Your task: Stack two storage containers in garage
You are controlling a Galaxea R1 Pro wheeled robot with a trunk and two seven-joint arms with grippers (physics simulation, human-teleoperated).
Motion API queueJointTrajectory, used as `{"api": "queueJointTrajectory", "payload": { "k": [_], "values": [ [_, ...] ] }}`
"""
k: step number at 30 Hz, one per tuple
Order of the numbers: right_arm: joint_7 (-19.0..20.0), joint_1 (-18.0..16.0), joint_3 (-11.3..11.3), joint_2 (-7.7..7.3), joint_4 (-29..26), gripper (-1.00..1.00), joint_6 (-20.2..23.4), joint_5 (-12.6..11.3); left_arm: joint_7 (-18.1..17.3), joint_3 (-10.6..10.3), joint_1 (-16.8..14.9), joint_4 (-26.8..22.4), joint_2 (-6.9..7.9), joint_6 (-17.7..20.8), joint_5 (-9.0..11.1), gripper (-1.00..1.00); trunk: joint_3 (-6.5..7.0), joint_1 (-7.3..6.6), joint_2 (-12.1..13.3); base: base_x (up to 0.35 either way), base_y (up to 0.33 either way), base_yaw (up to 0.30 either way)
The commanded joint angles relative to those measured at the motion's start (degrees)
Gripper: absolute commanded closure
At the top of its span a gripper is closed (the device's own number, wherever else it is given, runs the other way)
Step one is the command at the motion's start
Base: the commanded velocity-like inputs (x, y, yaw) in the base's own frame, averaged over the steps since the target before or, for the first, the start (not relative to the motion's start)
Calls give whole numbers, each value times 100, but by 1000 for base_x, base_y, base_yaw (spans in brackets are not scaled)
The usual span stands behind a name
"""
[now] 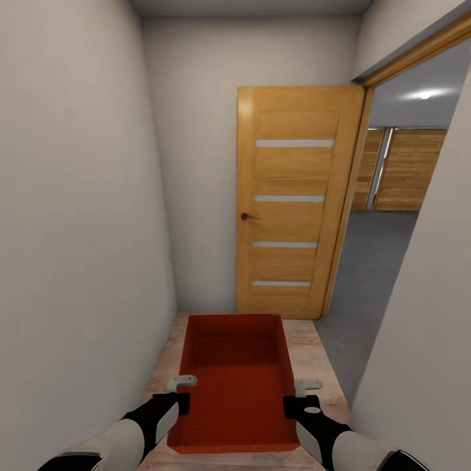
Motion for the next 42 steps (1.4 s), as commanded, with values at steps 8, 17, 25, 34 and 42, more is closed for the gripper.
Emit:
{"api": "queueJointTrajectory", "payload": {
  "k": [8, 17, 25, 34, 42],
  "values": [
    [-110, -2, -32, -51, 20, 100, -36, -107, 94, -8, -4, -26, 83, 41, -113, 100, -11, 5, -9, 323, 0, 0],
    [-110, -8, -32, -51, 20, 100, -36, -107, 94, -8, -5, -31, 82, -2, -113, 100, -11, 5, -9, 323, 0, 0],
    [-110, -3, -32, -51, 20, 100, -36, -107, 94, -8, -5, -30, 82, -37, -113, 100, -11, 5, -9, 323, 0, 0],
    [-119, -7, -36, -43, 20, 100, -33, -107, 102, -8, -5, -34, 82, -38, -118, 100, -11, 5, -9, 184, 0, -151],
    [-116, -5, -32, -43, 20, 100, -32, -107, 103, -8, -4, -43, 82, -38, -120, 100, -11, 5, -9, 1, 0, -286]
  ]
}}
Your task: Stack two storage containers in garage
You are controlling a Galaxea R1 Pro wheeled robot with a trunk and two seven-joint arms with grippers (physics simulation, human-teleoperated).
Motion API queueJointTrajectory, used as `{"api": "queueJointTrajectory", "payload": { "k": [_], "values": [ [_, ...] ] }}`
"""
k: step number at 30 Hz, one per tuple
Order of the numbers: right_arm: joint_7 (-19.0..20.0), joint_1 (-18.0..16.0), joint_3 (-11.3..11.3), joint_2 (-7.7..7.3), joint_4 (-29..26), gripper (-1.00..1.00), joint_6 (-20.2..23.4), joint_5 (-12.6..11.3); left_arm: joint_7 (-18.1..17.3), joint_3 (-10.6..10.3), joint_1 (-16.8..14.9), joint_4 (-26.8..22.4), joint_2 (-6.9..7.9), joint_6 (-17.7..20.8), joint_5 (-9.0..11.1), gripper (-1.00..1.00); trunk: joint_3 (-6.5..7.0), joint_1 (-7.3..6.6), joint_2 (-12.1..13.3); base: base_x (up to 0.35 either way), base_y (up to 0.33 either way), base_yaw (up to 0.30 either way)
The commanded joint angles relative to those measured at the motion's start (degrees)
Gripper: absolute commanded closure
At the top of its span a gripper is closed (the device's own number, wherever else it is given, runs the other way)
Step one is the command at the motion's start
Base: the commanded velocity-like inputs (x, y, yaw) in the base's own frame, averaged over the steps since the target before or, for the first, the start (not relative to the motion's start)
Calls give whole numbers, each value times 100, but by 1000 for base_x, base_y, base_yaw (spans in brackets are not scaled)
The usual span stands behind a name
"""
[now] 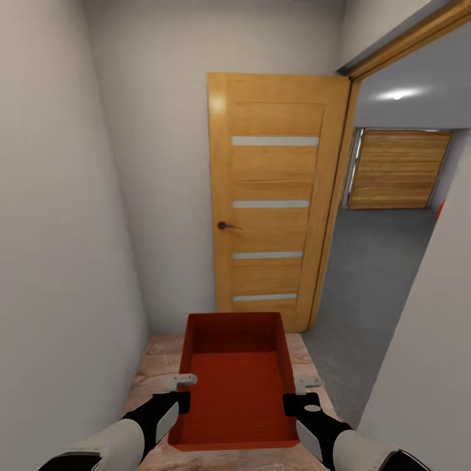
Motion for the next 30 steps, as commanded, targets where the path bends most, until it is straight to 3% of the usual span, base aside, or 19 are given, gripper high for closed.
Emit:
{"api": "queueJointTrajectory", "payload": {
  "k": [1, 12, 25, 30],
  "values": [
    [-84, -8, -85, -5, 128, 100, -38, -104, 110, -40, -2, -31, 88, 42, -118, 100, -11, 2, -10, 0, 0, -287],
    [-82, -5, -85, -5, 128, 100, -38, -104, 110, -39, -3, -23, 88, 55, -111, 100, -11, 2, -10, 68, 56, -282],
    [-77, -9, -89, -9, 128, 100, -41, -104, 110, -39, 0, -22, 88, 61, -117, 100, -11, 2, -10, 243, 215, -43],
    [-79, -10, -88, -6, 128, 100, -41, -104, 110, -40, -3, -22, 88, 60, -118, 100, -11, 2, -10, 247, 218, -225]
  ]
}}
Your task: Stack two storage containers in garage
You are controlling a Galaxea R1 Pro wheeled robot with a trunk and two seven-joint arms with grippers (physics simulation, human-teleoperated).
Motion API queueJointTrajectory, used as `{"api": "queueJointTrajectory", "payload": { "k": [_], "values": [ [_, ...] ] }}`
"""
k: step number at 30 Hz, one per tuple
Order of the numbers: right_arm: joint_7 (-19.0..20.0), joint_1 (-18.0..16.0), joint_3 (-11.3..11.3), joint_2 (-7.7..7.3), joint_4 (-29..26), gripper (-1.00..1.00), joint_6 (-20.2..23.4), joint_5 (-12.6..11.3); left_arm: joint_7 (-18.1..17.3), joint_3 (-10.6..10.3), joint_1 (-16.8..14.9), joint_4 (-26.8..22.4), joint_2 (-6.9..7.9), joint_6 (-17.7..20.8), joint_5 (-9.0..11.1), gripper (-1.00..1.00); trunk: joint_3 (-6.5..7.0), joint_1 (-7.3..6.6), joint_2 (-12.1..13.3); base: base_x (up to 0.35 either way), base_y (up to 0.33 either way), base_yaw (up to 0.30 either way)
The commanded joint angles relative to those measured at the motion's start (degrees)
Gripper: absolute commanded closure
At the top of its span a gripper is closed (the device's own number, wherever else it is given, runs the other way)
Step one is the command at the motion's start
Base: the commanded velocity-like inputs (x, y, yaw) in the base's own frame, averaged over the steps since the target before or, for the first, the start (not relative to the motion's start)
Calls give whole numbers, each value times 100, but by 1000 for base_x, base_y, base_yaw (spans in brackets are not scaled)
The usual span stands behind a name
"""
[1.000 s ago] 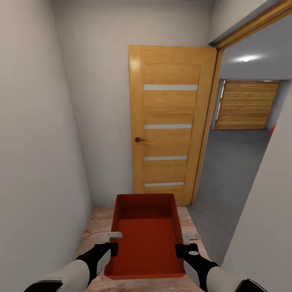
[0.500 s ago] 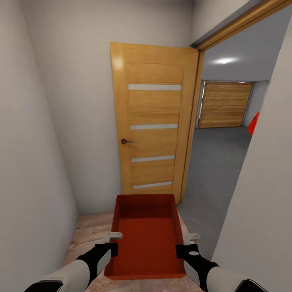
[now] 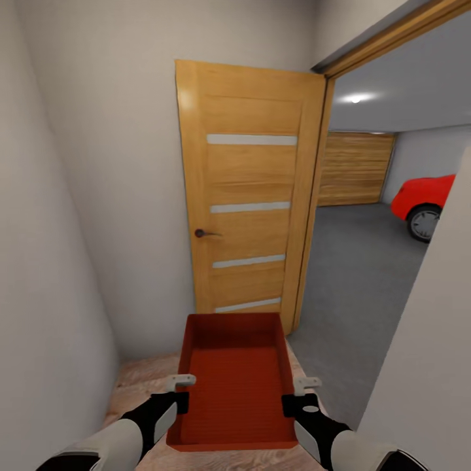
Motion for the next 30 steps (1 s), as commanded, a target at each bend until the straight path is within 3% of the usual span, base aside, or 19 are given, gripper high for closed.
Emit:
{"api": "queueJointTrajectory", "payload": {
  "k": [1, 30],
  "values": [
    [-20, -7, -78, -67, 89, 100, -37, -109, 171, -33, -2, -31, 40, 42, -115, 100, -11, 5, -10, 231, 192, -272],
    [-19, -8, -74, -67, 89, 100, -37, -109, 171, -38, -2, -31, 40, 42, -116, 100, -11, 5, -10, 29, 13, -281]
  ]
}}
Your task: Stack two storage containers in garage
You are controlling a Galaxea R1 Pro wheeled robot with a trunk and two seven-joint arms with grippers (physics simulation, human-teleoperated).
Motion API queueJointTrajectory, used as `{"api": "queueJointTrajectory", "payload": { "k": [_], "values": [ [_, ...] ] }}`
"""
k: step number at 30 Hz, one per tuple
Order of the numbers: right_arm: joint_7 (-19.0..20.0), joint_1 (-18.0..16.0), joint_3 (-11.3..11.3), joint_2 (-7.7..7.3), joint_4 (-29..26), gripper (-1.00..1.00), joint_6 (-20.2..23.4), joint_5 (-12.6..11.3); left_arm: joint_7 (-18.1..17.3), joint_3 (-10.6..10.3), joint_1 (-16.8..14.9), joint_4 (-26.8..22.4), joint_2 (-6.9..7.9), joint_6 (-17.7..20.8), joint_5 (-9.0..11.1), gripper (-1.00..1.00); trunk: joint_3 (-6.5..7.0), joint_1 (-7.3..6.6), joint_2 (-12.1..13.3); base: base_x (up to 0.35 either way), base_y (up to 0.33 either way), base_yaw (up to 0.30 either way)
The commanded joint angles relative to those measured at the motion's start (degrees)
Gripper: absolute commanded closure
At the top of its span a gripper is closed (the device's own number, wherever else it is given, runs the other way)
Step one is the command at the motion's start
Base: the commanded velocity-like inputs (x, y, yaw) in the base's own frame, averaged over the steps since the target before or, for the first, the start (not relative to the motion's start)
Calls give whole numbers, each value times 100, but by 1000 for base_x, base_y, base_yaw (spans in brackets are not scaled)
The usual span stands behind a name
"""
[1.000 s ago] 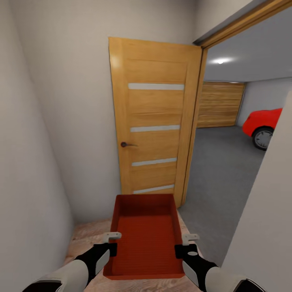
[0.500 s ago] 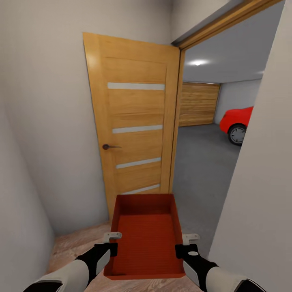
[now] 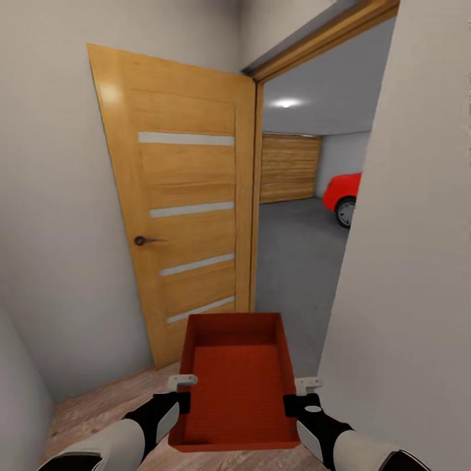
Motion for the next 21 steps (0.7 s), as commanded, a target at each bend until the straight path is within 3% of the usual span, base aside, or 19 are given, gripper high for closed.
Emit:
{"api": "queueJointTrajectory", "payload": {
  "k": [1, 15, 21],
  "values": [
    [-118, -5, -61, -1, 89, 100, -36, -112, 87, -37, -3, -32, 102, 45, -126, 100, -11, 3, -10, 150, 52, -77],
    [-117, -4, -62, -4, 89, 100, -36, -112, 86, -37, -2, -32, 102, 61, -126, 100, -11, 3, -10, 268, 186, -13],
    [-125, -6, -67, 7, 89, 100, -36, -112, 87, -37, -3, -32, 102, 50, -126, 100, -11, 3, -10, 210, 108, -222]
  ]
}}
